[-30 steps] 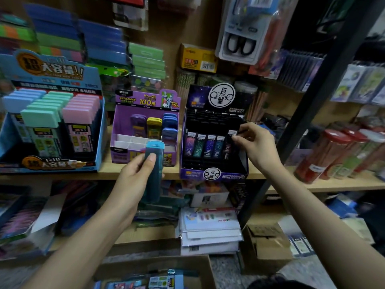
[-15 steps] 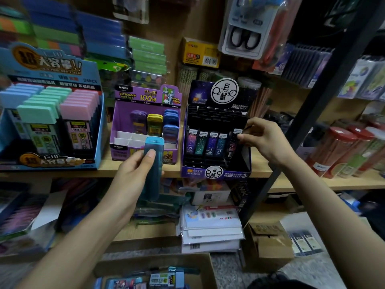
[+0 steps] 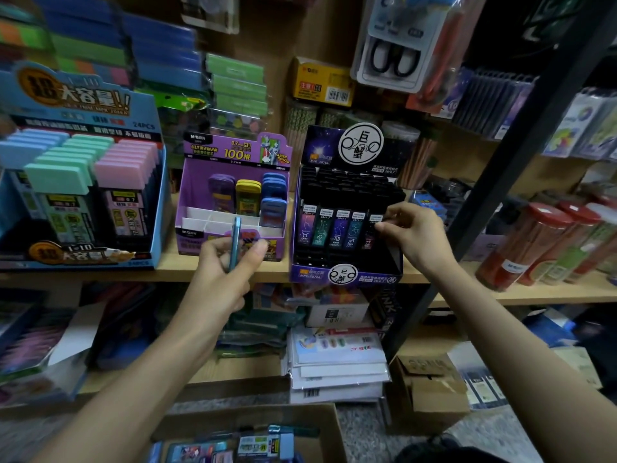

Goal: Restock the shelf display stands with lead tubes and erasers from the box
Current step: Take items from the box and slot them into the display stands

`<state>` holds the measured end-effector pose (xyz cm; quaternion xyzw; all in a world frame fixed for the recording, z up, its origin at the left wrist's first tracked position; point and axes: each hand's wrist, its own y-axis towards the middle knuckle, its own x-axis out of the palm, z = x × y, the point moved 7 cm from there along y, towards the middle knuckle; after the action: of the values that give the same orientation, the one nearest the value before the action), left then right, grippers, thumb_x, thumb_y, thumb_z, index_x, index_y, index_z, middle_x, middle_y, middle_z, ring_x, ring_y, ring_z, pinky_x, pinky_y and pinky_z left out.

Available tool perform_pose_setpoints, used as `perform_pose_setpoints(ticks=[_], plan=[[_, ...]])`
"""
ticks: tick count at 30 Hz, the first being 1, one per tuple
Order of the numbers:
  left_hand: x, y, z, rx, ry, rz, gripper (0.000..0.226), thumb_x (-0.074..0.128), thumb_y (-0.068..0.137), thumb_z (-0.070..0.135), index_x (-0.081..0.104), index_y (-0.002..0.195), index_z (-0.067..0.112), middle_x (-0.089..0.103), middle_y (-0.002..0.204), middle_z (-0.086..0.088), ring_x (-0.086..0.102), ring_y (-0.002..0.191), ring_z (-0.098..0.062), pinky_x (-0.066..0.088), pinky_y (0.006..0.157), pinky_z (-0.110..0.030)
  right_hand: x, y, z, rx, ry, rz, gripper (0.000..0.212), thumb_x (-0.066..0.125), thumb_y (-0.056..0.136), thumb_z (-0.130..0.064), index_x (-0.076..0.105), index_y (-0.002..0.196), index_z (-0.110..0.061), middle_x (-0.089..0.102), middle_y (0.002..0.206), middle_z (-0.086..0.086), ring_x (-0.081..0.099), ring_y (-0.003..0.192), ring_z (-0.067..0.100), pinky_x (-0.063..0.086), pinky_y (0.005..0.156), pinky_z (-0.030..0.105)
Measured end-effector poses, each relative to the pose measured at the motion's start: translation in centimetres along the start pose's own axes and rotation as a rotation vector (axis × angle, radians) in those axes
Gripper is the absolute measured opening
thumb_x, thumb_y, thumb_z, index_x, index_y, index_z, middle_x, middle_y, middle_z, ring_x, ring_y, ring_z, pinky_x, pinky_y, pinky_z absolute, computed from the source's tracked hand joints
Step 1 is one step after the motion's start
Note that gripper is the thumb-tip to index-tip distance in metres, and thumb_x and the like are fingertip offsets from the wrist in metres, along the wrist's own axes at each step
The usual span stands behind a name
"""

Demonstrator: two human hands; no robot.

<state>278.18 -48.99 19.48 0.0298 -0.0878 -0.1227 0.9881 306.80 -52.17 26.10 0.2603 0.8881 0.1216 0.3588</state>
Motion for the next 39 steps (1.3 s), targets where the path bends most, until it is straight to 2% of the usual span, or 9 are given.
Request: perform_pose_setpoints(ticks=[5, 11, 14, 17, 23, 29, 32, 36, 39], plan=[[0.6, 0.0, -0.2, 0.038, 0.008, -0.028, 0.017, 0.052, 0.090, 0.036, 0.041, 0.100, 0.028, 0.053, 0.066, 0.008, 0.043, 0.044, -0.002, 0.036, 0.039, -0.017, 0.2, -0.5, -0.2, 0.069, -0.184, 0.026, 0.019, 0.068, 0.085, -0.016, 0.069, 0.096, -0.001, 0.071, 0.094, 0.013, 0.066, 0.087, 0.023, 0.054, 0.085, 0.039], [1.1, -1.2, 0.9, 0.137, 0.088, -0.148, 0.024, 0.051, 0.083, 0.044, 0.062, 0.100, 0.031, 0.072, 0.089, 0.009, 0.069, 0.079, -0.006, 0.052, 0.061, -0.017, -0.9, -1.2, -4.0, 0.047, -0.460, -0.081, 0.030, 0.061, 0.089, -0.033, 0.063, 0.070, -0.009, 0.068, 0.072, 0.013, 0.065, 0.077, 0.031, 0.054, 0.074, 0.043], [0.6, -1.6, 1.3, 0.126, 0.099, -0.143, 0.025, 0.052, 0.083, 0.045, 0.064, 0.100, 0.032, 0.071, 0.088, 0.010, 0.068, 0.078, -0.006, 0.050, 0.060, -0.014, 0.9, -3.8, -8.6, -0.075, -0.222, -0.176, 0.027, 0.055, 0.090, -0.040, 0.062, 0.071, -0.023, 0.065, 0.065, -0.001, 0.065, 0.069, 0.019, 0.054, 0.070, 0.041], [0.2, -2.1, 2.0, 0.107, 0.130, -0.143, 0.028, 0.053, 0.081, 0.045, 0.061, 0.103, 0.029, 0.071, 0.084, 0.011, 0.067, 0.071, -0.004, 0.050, 0.058, -0.015, 4.7, -6.7, -12.2, -0.088, 0.103, -0.328, 0.018, 0.055, 0.092, -0.035, 0.065, 0.083, -0.024, 0.068, 0.077, 0.001, 0.064, 0.074, 0.015, 0.052, 0.070, 0.039], [-1.5, -3.7, 4.1, 0.184, 0.144, -0.132, 0.010, 0.052, 0.092, 0.015, 0.055, 0.102, 0.016, 0.068, 0.077, 0.008, 0.063, 0.069, 0.002, 0.051, 0.059, -0.015, 9.1, -8.2, -15.4, -0.025, 0.332, -0.410, 0.012, 0.062, 0.089, -0.010, 0.066, 0.096, -0.002, 0.065, 0.076, 0.010, 0.059, 0.066, 0.013, 0.046, 0.057, 0.018], [-6.5, -4.3, 6.7, 0.253, 0.323, -0.093, 0.012, 0.056, 0.088, 0.030, 0.056, 0.100, 0.028, 0.069, 0.096, 0.007, 0.064, 0.091, -0.001, 0.050, 0.076, -0.020, 12.6, -8.5, -18.9, -0.056, 0.398, -0.479, 0.003, 0.063, 0.087, -0.005, 0.064, 0.089, -0.005, 0.063, 0.068, 0.006, 0.060, 0.055, 0.007, 0.051, 0.057, 0.024], [-9.7, -3.8, 7.6, 0.312, 0.554, 0.008, 0.033, 0.053, 0.080, 0.050, 0.051, 0.107, 0.031, 0.058, 0.109, 0.016, 0.054, 0.101, 0.004, 0.043, 0.080, -0.019, 12.7, -5.9, -20.6, -0.155, 0.274, -0.386, 0.007, 0.065, 0.086, -0.006, 0.065, 0.084, -0.013, 0.065, 0.071, 0.001, 0.062, 0.061, 0.011, 0.054, 0.063, 0.031], [-14.4, -2.5, 8.2, 0.318, 0.960, 0.206, 0.045, 0.056, 0.089, 0.042, 0.046, 0.126, 0.019, 0.046, 0.121, 0.006, 0.044, 0.117, -0.012, 0.037, 0.089, -0.024, 11.4, -0.3, -22.7, -0.313, 0.040, -0.117, 0.005, 0.065, 0.086, -0.015, 0.068, 0.091, -0.013, 0.064, 0.077, -0.003, 0.060, 0.073, 0.012, 0.050, 0.069, 0.028], [-16.3, -1.4, 7.1, 0.259, 1.221, 0.194, 0.052, 0.054, 0.091, 0.041, 0.041, 0.134, 0.015, 0.044, 0.134, -0.003, 0.040, 0.124, -0.020, 0.038, 0.098, -0.033, 11.9, 2.3, -23.5, -0.381, -0.088, -0.012, 0.012, 0.064, 0.087, -0.017, 0.068, 0.095, -0.009, 0.063, 0.082, 0.001, 0.058, 0.078, 0.015, 0.039, 0.068, 0.022]])
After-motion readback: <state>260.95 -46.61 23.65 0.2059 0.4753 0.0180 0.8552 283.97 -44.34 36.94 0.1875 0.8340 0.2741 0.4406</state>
